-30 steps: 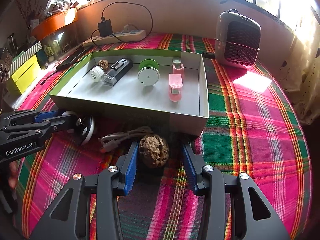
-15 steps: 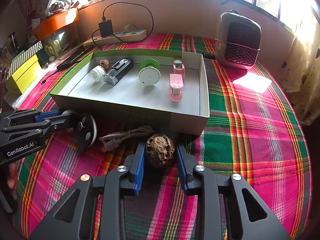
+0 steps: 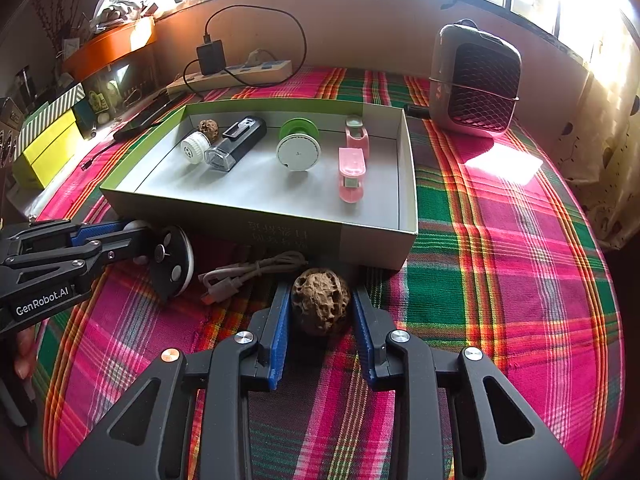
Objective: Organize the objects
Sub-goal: 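Close the left gripper on the white egg-shaped object while the right grasps the walnut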
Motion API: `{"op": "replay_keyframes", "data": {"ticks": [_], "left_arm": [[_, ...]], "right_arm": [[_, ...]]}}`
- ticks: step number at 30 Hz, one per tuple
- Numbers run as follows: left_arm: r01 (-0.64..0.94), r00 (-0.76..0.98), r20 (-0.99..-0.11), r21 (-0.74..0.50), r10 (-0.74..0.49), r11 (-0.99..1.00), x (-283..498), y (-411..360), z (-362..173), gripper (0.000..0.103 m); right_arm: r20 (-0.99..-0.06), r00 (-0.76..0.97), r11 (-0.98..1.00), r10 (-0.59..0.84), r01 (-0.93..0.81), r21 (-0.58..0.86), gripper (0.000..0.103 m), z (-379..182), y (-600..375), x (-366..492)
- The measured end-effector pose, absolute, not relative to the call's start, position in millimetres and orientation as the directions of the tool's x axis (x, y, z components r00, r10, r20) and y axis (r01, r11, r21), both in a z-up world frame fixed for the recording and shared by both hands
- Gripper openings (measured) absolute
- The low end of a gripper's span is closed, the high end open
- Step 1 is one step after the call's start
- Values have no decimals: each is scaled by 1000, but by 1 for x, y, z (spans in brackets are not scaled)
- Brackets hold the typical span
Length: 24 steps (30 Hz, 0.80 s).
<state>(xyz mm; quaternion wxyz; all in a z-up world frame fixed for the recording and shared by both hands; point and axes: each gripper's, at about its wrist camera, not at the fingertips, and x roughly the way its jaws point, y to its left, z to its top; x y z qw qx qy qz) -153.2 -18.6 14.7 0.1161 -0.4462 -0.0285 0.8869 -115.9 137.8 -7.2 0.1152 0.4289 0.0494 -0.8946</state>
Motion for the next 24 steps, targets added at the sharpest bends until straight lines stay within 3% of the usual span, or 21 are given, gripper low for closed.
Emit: {"op": "replay_keyframes", "data": {"ticks": [24], "left_arm": [[-191, -636, -744, -105, 205, -976, -142, -20, 34, 20]], "right_arm": [[-749, -631, -966, -201, 254, 46, 30, 9, 141, -111]]}}
